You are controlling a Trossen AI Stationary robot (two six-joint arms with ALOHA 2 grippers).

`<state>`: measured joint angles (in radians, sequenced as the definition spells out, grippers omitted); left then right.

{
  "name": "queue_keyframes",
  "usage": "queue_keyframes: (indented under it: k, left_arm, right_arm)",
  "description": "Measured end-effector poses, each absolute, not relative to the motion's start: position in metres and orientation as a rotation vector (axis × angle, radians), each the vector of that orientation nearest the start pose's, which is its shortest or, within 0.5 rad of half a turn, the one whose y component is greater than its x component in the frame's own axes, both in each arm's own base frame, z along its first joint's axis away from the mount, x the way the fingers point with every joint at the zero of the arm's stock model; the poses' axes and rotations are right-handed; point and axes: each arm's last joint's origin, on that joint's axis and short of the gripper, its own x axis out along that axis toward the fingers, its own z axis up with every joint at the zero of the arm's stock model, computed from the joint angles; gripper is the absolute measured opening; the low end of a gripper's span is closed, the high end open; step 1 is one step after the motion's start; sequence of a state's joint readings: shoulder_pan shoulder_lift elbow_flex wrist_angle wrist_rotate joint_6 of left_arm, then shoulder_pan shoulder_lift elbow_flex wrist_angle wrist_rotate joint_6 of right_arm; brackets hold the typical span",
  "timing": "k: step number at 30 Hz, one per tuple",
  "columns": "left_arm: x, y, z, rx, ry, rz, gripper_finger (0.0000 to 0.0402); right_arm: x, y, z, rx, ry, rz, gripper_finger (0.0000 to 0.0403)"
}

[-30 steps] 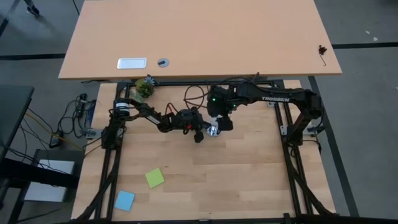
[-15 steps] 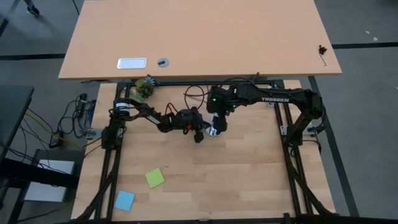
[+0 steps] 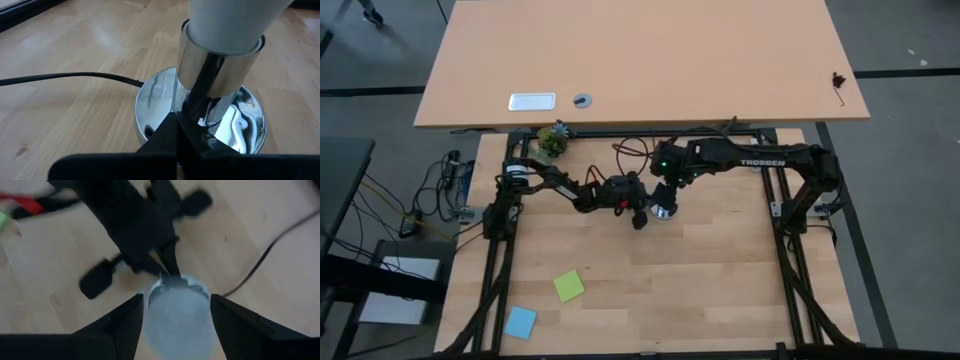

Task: Screw lightbulb
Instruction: Insert the lightbulb into the lamp

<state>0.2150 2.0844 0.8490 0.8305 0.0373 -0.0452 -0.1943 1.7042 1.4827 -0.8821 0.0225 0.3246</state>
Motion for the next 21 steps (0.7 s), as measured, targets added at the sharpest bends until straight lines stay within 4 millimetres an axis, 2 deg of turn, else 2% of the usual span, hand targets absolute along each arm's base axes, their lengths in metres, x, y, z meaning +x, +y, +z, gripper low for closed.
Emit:
queue_keyframes:
  k: [4,16,21]
  left_arm:
    - [0.368,0.079,0.084,-0.099,0.392,0.185,0.0009]
    - [0.367,0.079,0.085,-0.107,0.393,0.186,0.0011]
    - [0.367,0.079,0.085,-0.107,0.394,0.185,0.0011]
  right_arm:
    - [0.341,-0.067,0.302,0.298,0.996,-0.360,0.0228]
    - [0.329,-0.061,0.324,0.156,0.939,-0.328,0.0223]
    - [0.328,-0.051,0.327,0.078,0.933,-0.333,0.0182]
